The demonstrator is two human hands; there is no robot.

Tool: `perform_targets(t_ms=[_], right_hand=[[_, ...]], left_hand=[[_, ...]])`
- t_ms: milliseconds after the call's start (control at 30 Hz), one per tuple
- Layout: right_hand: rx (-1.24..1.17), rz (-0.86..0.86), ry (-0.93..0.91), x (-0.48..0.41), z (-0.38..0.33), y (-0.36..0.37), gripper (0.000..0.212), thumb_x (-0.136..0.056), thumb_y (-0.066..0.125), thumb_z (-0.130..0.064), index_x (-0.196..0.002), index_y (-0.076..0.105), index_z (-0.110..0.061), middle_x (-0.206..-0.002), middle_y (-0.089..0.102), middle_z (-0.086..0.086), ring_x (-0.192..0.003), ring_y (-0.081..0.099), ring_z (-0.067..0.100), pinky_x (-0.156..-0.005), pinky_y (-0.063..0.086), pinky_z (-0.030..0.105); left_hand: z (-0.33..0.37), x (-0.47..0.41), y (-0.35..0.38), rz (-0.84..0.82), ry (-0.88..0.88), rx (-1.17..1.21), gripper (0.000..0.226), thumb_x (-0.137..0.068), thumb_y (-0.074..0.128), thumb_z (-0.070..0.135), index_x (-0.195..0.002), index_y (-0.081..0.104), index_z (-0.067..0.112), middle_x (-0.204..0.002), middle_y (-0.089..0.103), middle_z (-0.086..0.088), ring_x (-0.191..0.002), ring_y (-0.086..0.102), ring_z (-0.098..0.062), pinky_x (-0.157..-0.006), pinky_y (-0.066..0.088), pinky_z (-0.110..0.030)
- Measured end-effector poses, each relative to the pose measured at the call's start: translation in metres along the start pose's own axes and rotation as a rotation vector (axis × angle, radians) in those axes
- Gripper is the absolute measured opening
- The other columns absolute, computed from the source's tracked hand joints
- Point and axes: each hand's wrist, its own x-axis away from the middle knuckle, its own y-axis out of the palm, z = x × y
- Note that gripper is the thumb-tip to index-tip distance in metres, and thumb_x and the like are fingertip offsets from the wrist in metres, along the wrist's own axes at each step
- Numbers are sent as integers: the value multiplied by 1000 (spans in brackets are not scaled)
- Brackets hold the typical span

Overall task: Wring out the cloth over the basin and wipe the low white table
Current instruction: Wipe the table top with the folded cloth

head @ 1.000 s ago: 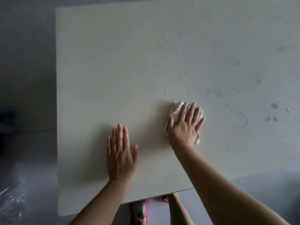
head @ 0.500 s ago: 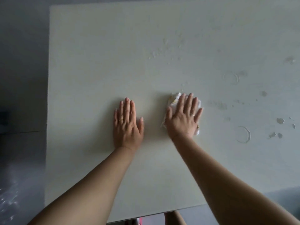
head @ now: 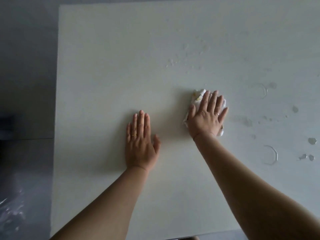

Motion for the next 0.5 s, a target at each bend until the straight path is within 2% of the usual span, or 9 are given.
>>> perform_targets(t_ms=[67,133,200,267,333,433,500], right_hand=[[-32,-9,-112,21,-32,9,65,-95,25,-47,-150,6,-20,-159,0,7,-146,-7,25,-114,-13,46],[-1,-61,-374,43,-53,14,64,-95,24,-47,-150,6,-22,-159,1,5,-146,-7,23,-113,-17,43],[31,-91,-583,40,-49,11,63,-95,26,-50,-150,8,-24,-159,4,2,-146,-4,21,-116,-12,42],[60,-79,-695,18,-28,3,64,-95,31,-51,-150,14,-23,-159,10,3,-146,3,22,-117,-2,43],[65,-56,-611,-14,-6,-5,65,-95,31,-52,-150,13,-23,-159,8,3,-146,3,22,-118,0,43],[57,-53,-257,-46,4,-11,65,-95,23,-52,-150,2,-25,-160,-4,1,-146,-8,20,-118,-6,43],[29,-26,-65,-42,-19,-7,65,-95,22,-49,-151,1,-22,-160,-5,4,-146,-10,23,-117,-7,47]], left_hand=[[1,0,0,-1,-2,-8,65,-91,27,39,-147,29,5,-155,25,-13,-144,22,-27,-117,16,-41],[2,0,-1,25,-15,-17,61,-93,27,37,-144,37,4,-152,33,-14,-141,30,-29,-116,23,-43],[1,0,-1,26,-12,-23,60,-94,26,37,-143,38,3,-151,34,-15,-141,31,-29,-115,23,-43],[0,0,0,7,8,-20,63,-92,27,36,-146,32,4,-154,28,-14,-143,25,-28,-116,18,-43],[0,0,0,9,6,-20,64,-90,29,34,-147,28,4,-155,25,-14,-144,22,-28,-117,17,-42],[1,0,1,14,-3,-22,65,-89,31,32,-147,28,4,-155,26,-14,-144,22,-28,-117,16,-42],[3,-1,1,17,-11,-28,65,-88,32,31,-146,30,3,-154,27,-15,-144,24,-29,-117,17,-42]])
